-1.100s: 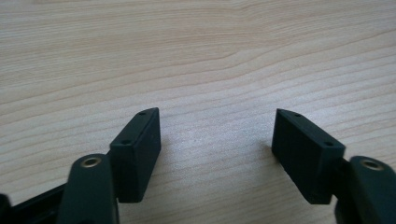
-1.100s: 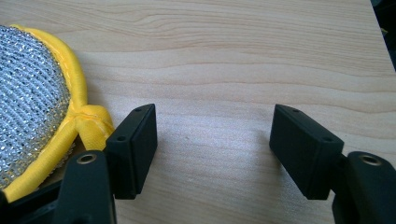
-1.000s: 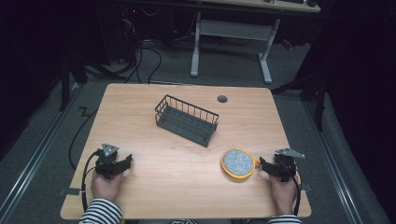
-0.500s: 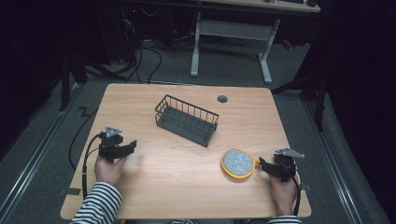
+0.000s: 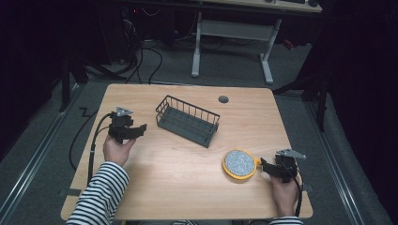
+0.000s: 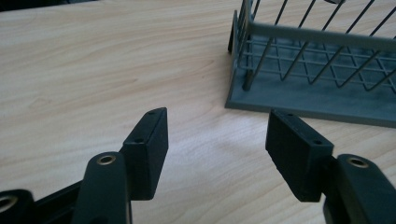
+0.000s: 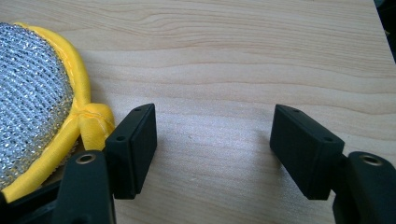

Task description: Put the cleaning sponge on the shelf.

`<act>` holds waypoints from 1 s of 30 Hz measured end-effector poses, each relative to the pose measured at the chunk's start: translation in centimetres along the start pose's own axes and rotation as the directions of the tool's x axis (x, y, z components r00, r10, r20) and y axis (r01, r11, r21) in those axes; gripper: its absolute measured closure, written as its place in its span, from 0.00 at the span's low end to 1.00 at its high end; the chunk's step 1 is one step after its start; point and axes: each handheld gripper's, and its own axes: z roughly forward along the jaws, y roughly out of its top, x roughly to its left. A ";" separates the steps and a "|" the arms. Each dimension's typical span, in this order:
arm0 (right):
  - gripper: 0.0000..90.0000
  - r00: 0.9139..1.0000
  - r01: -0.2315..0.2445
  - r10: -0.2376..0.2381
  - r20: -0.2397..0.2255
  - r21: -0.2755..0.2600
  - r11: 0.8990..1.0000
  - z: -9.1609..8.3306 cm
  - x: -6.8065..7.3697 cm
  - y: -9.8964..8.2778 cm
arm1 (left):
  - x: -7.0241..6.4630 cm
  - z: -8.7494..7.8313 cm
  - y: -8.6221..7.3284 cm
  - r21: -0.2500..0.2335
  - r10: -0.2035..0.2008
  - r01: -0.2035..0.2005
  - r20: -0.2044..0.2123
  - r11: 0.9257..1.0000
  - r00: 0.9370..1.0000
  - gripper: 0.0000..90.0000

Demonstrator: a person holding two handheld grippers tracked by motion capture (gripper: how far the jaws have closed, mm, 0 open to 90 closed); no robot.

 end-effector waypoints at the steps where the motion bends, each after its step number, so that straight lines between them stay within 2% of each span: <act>1: 0.36 1.000 0.000 0.000 0.000 0.000 1.000 0.0 0.0 0.0 | 0.0 0.1 0.4 0.001 0.002 -0.002 0.001 1.000 1.000 0.44; 2: 0.36 1.000 0.000 0.000 0.000 0.000 1.000 0.0 0.0 0.0 | 0.0 0.1 0.4 0.001 0.002 -0.002 0.001 1.000 1.000 0.44; 4: 0.36 1.000 0.000 0.000 0.000 0.000 1.000 0.0 0.0 0.0 | -0.1 0.6 1.8 -0.004 0.011 -0.011 0.000 1.000 1.000 0.44; 5: 0.36 1.000 0.000 0.000 -0.001 0.000 1.000 0.0 0.0 0.0 | -0.1 0.6 1.8 -0.004 0.011 -0.011 0.000 1.000 1.000 0.45; 7: 0.36 1.000 0.001 -0.001 -0.001 0.001 1.000 0.0 0.0 0.0 | -0.2 1.2 3.0 -0.006 0.020 -0.020 0.002 1.000 1.000 0.45; 13: 0.36 1.000 0.003 -0.003 -0.002 0.000 1.000 0.0 0.0 0.0 | -0.7 2.5 5.1 0.007 0.040 -0.040 -0.003 0.999 0.999 0.45; 19: 0.36 1.000 0.003 -0.003 -0.002 0.000 1.000 0.0 0.0 0.0 | -1.0 3.6 6.7 0.011 0.025 -0.025 -0.008 1.000 1.000 0.46; 22: 0.36 1.000 0.002 -0.002 -0.002 0.001 1.000 0.0 0.0 0.0 | -1.3 4.1 7.2 0.010 0.031 -0.031 -0.010 0.999 0.999 0.46; 25: 0.36 1.000 0.001 -0.001 -0.002 0.001 1.000 0.0 0.0 0.0 | -1.3 4.5 7.3 0.005 0.021 -0.021 -0.008 1.000 1.000 0.47; 28: 0.36 1.000 0.003 -0.003 -0.002 0.000 1.000 0.0 0.0 0.0 | -0.9 5.1 7.0 0.037 0.025 -0.024 -0.021 0.999 0.999 0.47; 30: 0.36 1.000 0.002 -0.002 -0.002 0.001 1.000 0.0 0.0 0.0 | -0.7 5.4 6.9 0.036 0.018 -0.018 -0.011 0.999 1.000 0.48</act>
